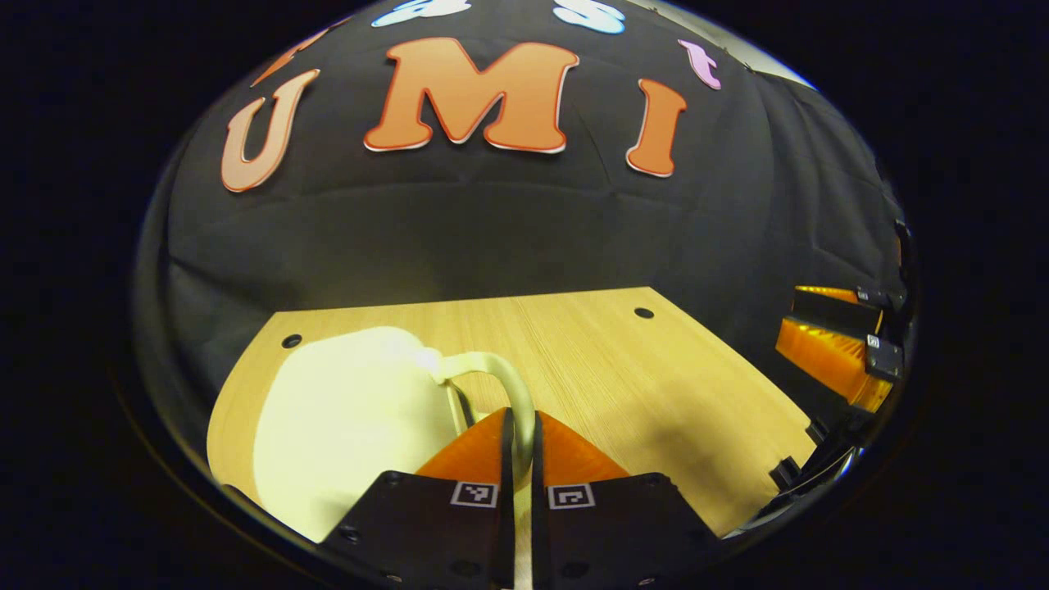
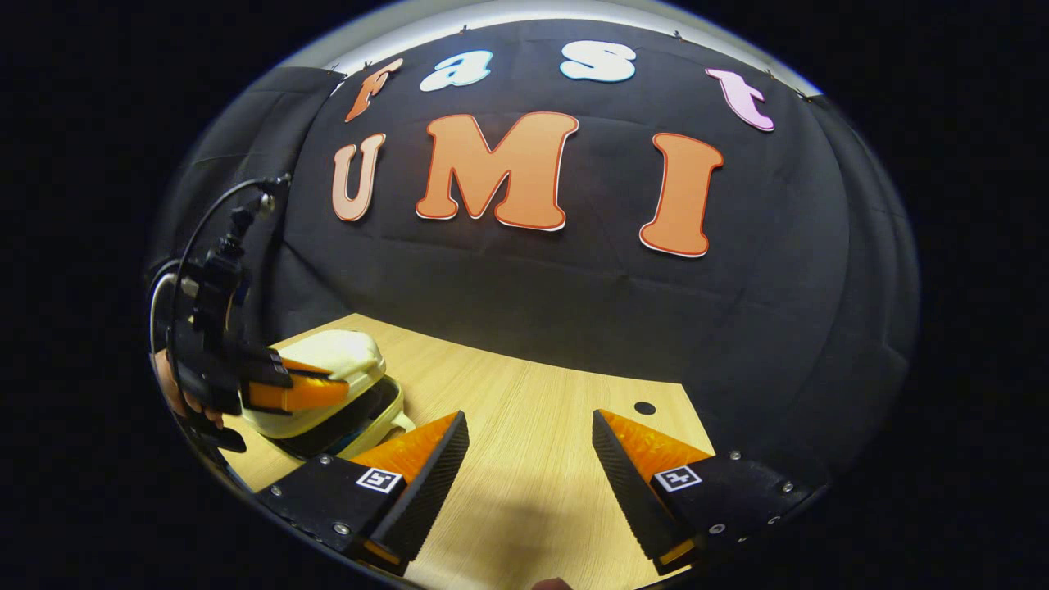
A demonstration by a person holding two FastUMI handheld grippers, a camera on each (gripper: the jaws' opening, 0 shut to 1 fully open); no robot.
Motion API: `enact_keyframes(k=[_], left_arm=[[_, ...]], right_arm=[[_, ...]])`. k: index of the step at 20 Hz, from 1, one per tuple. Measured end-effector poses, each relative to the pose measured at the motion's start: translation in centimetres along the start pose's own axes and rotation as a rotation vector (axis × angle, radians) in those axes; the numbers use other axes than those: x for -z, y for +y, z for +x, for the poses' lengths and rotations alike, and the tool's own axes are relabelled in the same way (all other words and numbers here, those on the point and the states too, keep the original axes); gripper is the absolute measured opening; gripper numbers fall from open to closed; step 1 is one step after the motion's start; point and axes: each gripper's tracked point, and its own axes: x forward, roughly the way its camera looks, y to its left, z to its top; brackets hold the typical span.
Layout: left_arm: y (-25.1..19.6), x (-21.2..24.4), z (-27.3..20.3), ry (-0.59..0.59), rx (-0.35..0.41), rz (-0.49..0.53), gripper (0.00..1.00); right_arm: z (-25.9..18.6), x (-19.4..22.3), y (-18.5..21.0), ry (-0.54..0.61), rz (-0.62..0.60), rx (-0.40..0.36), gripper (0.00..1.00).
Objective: First open the suitcase, pack the skin care products into it, and then close the suitcase.
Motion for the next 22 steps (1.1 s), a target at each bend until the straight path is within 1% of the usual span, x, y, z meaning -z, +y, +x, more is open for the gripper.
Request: enact_keyframes(k=[1, 2, 3, 5, 6, 7, 8, 9, 10, 12, 13, 14, 15, 17, 19, 22], left_arm=[[-0.8, 0.3, -0.2, 0.011, 0.021, 0.007, 0.13], [-2.1, 0.0, -0.3, -0.001, 0.055, 0.015, 0.14], [-2.9, -0.7, -1.0, -0.03, 0.072, 0.043, 0.15], [-3.5, -2.4, -2.1, -0.078, 0.07, 0.097, 0.14], [-3.9, -3.3, -2.3, -0.1, 0.072, 0.096, 0.15], [-4.4, -4.2, -3.0, -0.13, 0.079, 0.084, 0.35], [-4.8, -5.4, -3.6, -0.171, 0.084, 0.072, 0.46], [-5.2, -6.7, -4.1, -0.204, 0.08, 0.068, 0.62], [-5.5, -8.1, -4.8, -0.236, 0.075, 0.065, 0.66], [-6.1, -10.3, -6.0, -0.292, 0.05, 0.068, 0.81], [-5.9, -11.6, -6.8, -0.322, 0.026, 0.07, 0.93], [-6.0, -12.3, -7.3, -0.344, 0.012, 0.077, 0.97], [-5.8, -12.7, -7.8, -0.367, -0.014, 0.079, 0.97], [-5.7, -13.3, -9.0, -0.408, -0.058, 0.079, 0.97], [-5.4, -13.4, -10.1, -0.41, -0.092, 0.071, 0.96], [-4.3, -14.9, -12.5, -0.473, -0.145, 0.054, 0.95]], right_arm=[[0.1, -0.1, -0.1, -0.003, -0.003, 0.003, 0.96], [0.2, -0.3, -0.2, -0.005, -0.002, 0.005, 0.96], [0.1, -0.3, -0.3, -0.006, 0.004, 0.003, 0.96], [-0.1, -0.9, -0.5, -0.023, 0.021, 0.005, 0.96], [-0.1, -1.5, -0.6, -0.033, 0.028, 0.009, 0.96], [-0.2, -2.0, -0.7, -0.047, 0.033, 0.011, 0.96], [-0.3, -2.7, -0.7, -0.064, 0.037, 0.013, 0.96], [-0.5, -3.4, -0.7, -0.083, 0.037, 0.015, 0.96], [-0.6, -4.0, -0.6, -0.103, 0.035, 0.014, 0.96], [-0.8, -5.4, -0.2, -0.141, 0.027, 0.011, 0.96], [-1.1, -6.0, -0.1, -0.16, 0.027, 0.006, 0.96], [-1.3, -6.4, 0.2, -0.171, 0.031, -0.002, 0.96], [-1.3, -6.8, 0.3, -0.181, 0.036, -0.006, 0.96], [-1.3, -7.5, 0.5, -0.197, 0.042, -0.01, 0.96], [-1.2, -7.9, 0.4, -0.2, 0.044, -0.011, 0.95], [-1.5, -8.7, 0.3, -0.212, 0.049, -0.019, 0.96]])
